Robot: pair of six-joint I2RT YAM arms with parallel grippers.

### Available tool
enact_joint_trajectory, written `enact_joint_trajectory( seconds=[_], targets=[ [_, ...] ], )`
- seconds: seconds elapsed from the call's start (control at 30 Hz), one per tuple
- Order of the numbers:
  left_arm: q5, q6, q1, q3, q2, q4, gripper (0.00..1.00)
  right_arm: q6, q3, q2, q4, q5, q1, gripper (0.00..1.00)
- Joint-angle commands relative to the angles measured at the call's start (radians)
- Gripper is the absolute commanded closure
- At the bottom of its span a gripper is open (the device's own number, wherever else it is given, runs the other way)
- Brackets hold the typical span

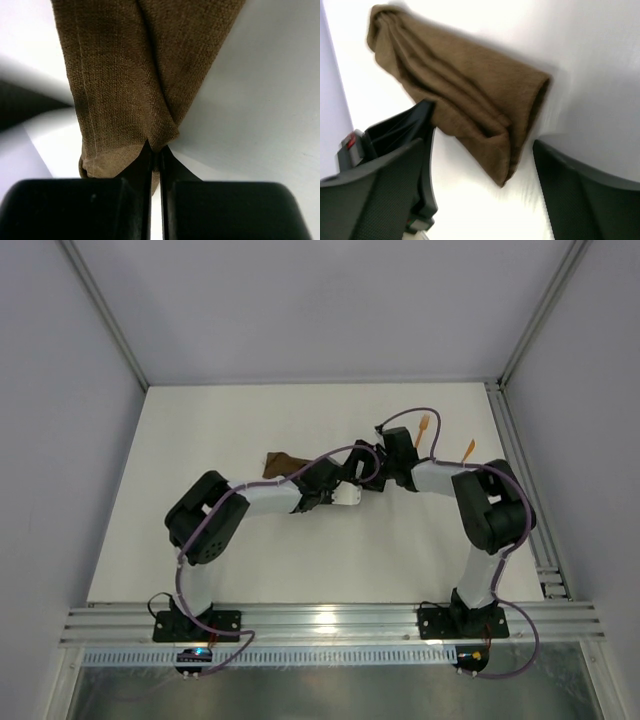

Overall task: Fold the napkin into a case and place the utensils inside
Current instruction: Pick up the smaller rectangle-folded napkin from the center of the board.

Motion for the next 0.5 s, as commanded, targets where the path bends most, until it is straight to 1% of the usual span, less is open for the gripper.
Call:
enact_joint_trajectory(
  seconds=[0.0,0.07,0.1,0.17,0.2,0.23,0.3,0.33,0.37,0.4,0.43,0.47],
  targets=[
    [0.108,-0.069,0.016,0.053,-0.003,-0.101,1.00,-0.085,0.007,-0.100,-0.111,0.069,-0.007,0.01],
    [0.153,-0.115,0.039,0.083,-0.022,-0.144,1.00,-0.092,-0.026,-0.157,-0.108,0.066,-0.033,0.01],
    [0.208,-0.130,0.050,0.092,-0.034,-0.190,1.00,-0.092,-0.042,-0.232,-0.103,0.071,-0.046,0.01],
    [0.260,-0.179,0.073,0.125,-0.066,-0.239,1.00,-0.105,-0.101,-0.315,-0.111,0.113,-0.092,0.01],
    [0.298,-0.193,0.096,0.135,-0.078,-0.265,1.00,-0.115,-0.118,-0.397,-0.119,0.132,-0.109,0.01],
    [0.343,-0.202,0.107,0.145,-0.095,-0.313,1.00,-0.124,-0.156,-0.439,-0.123,0.165,-0.128,0.01],
    [0.389,-0.210,0.136,0.166,-0.114,-0.354,1.00,-0.166,-0.200,-0.522,-0.100,0.176,-0.180,0.01],
    [0.432,-0.210,0.144,0.172,-0.123,-0.399,1.00,-0.184,-0.249,-0.606,-0.046,0.177,-0.195,0.01],
    [0.449,-0.210,0.151,0.181,-0.134,-0.423,1.00,-0.201,-0.280,-0.651,0.003,0.173,-0.206,0.01],
    [0.466,-0.212,0.166,0.207,-0.134,-0.448,1.00,-0.253,-0.311,-0.695,0.056,0.155,-0.212,0.01],
    [0.493,-0.210,0.173,0.220,-0.131,-0.471,1.00,-0.279,-0.375,-0.782,0.109,0.152,-0.212,0.01],
    [0.504,-0.207,0.179,0.232,-0.121,-0.515,1.00,-0.333,-0.409,-0.821,0.221,0.147,-0.211,0.01]
  ],
)
